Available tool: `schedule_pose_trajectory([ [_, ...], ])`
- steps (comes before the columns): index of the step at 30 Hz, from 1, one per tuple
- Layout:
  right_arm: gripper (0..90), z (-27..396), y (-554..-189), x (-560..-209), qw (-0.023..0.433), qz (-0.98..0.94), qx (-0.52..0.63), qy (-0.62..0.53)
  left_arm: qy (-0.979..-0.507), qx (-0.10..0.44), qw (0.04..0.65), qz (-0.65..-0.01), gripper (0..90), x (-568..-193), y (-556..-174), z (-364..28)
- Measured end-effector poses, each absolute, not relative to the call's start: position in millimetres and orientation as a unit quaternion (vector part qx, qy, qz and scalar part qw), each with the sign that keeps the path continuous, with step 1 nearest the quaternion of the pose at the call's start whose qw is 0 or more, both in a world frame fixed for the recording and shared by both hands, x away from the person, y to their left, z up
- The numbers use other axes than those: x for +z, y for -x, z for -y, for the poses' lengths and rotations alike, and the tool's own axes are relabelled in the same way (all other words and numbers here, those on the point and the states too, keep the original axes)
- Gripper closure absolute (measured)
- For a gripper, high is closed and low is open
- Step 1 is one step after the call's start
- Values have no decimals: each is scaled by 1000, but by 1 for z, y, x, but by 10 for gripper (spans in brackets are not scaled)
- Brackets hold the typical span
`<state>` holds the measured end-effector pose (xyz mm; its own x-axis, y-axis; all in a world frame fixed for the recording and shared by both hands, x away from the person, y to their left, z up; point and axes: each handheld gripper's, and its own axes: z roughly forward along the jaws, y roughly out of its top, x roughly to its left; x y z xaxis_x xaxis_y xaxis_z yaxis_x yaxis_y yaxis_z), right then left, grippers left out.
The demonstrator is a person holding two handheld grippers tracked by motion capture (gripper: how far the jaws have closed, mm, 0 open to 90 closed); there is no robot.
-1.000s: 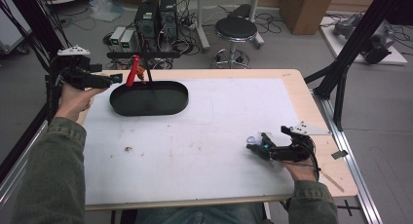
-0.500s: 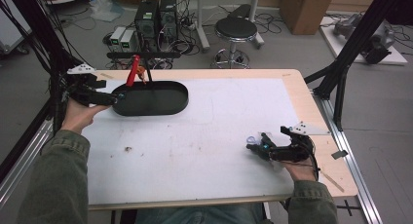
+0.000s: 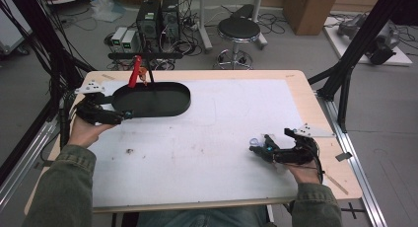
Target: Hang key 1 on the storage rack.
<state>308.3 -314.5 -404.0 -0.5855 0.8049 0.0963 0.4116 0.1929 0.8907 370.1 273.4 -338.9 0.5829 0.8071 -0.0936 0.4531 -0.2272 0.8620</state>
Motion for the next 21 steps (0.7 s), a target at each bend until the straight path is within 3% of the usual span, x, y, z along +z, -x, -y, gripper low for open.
schedule_pose_trajectory([
  [21,8,312,-309,-406,192,-754,477,-409,-779,189,422,-425,17,-397,-306,-273],
])
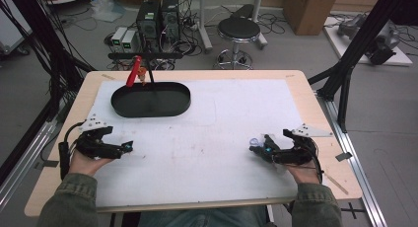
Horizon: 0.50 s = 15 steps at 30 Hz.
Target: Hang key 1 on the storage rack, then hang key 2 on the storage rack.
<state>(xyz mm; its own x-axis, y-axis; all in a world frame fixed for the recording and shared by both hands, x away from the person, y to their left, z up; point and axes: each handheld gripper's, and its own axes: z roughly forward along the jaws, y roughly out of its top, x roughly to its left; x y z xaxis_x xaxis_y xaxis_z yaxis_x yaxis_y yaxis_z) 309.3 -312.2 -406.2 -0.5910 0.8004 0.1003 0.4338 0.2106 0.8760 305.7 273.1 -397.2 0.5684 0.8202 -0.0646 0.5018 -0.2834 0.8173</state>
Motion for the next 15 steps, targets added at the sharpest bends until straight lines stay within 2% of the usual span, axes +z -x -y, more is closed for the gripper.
schedule_pose_trajectory([
  [15,8,309,-310,-407,182,-775,454,-401,-789,176,410,-423,17,-417,-285,-279],
])
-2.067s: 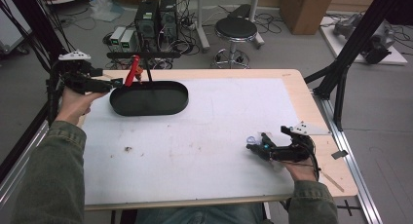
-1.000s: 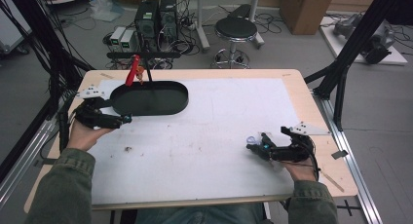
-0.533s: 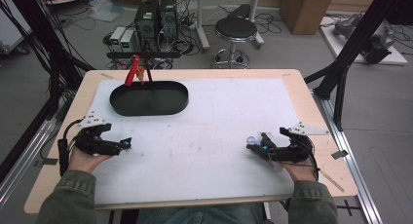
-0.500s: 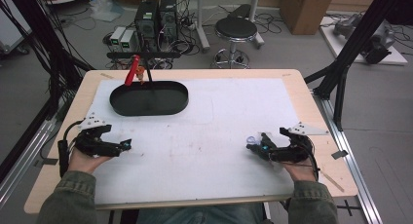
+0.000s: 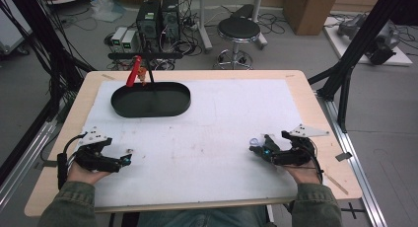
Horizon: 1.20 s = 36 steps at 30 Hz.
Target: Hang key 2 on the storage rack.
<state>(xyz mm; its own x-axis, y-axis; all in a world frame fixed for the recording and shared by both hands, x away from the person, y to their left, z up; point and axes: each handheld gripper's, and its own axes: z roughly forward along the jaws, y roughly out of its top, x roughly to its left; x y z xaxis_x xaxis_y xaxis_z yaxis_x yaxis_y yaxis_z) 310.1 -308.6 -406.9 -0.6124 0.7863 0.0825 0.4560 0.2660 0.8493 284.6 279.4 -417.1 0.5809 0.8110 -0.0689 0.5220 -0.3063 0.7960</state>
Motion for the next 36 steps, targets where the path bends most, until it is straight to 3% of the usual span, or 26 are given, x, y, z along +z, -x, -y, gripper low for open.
schedule_pose_trajectory([
  [11,12,301,-313,-416,171,-826,362,-397,-796,164,402,-422,17,-424,-277,-283],
  [14,77,300,-316,-422,146,-844,335,-393,-797,161,400,-422,17,-425,-277,-283],
  [16,200,299,-317,-424,135,-855,317,-388,-798,159,399,-423,17,-425,-277,-283],
  [21,325,301,-314,-421,137,-858,324,-374,-800,156,393,-425,17,-428,-277,-284],
  [28,399,298,-312,-419,151,-862,314,-369,-801,155,398,-420,17,-428,-277,-284],
  [36,402,289,-319,-404,153,-855,340,-360,-801,148,397,-423,17,-430,-277,-284],
])
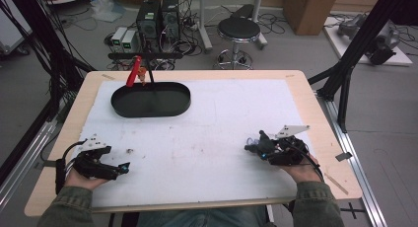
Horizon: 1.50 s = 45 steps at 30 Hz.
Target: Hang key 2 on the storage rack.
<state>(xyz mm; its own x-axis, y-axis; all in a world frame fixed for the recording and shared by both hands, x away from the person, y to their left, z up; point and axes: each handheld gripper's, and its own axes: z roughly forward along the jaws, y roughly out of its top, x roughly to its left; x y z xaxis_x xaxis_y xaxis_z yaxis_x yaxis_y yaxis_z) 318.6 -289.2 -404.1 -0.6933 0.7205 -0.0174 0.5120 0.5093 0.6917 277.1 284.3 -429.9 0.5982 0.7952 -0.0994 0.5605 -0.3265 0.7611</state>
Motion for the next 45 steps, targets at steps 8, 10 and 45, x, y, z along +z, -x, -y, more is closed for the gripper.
schedule_pose_trajectory([
  [8,402,272,-325,-383,147,-852,364,-348,-801,151,398,-420,17,-429,-279,-284],
  [10,403,267,-329,-377,147,-855,360,-343,-802,152,398,-419,17,-428,-279,-285],
  [45,403,193,-378,-295,132,-864,374,-310,-789,167,424,-412,17,-422,-276,-290],
])
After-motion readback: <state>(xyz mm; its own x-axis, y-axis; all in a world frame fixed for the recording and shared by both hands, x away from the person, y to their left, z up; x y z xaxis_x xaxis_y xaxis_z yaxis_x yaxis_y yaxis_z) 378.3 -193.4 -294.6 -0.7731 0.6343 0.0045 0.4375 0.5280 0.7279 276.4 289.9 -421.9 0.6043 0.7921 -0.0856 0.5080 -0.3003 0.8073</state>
